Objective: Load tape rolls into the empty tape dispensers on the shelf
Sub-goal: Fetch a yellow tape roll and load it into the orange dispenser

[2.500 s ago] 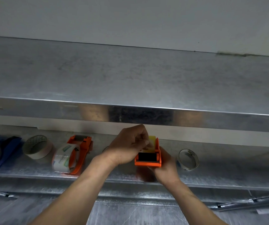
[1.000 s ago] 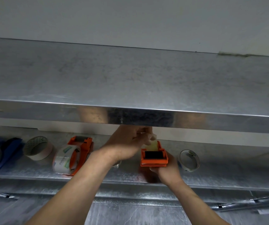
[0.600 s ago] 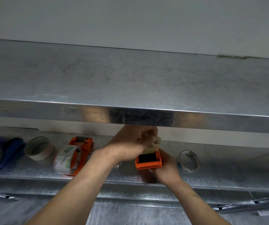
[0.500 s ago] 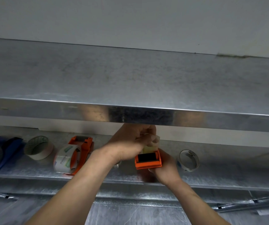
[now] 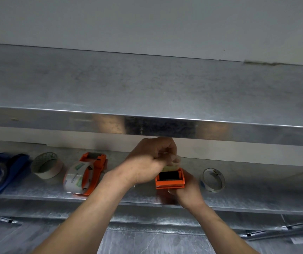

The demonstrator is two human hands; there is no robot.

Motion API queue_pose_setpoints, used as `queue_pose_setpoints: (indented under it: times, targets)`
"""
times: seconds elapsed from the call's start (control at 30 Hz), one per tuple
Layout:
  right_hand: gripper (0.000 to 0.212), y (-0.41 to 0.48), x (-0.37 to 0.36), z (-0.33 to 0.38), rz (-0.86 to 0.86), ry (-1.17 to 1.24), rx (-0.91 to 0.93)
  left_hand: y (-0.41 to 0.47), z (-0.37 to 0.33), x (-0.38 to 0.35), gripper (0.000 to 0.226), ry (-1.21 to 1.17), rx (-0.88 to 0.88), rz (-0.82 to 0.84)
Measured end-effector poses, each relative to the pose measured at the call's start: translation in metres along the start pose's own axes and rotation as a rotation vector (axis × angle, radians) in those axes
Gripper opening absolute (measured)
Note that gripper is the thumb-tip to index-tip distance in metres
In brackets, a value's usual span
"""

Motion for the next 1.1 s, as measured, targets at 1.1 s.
queue_pose_setpoints:
  times: [1.1]
  targets:
    - [0.019,-0.013,0.002,0.023,0.05,0.237,-0.171,-0.015,0.014,-0.011,0.012,0.257,-0.14,-0.059]
Point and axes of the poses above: each hand's wrist, its own y-axis towards the middle knuckle, its own x-axis out of the back of the hand, z = x × y, the point moved 1 cm from there along y, towards the middle knuckle, and after that the axes turned 11 degrees about y, right-handed, at the moved point
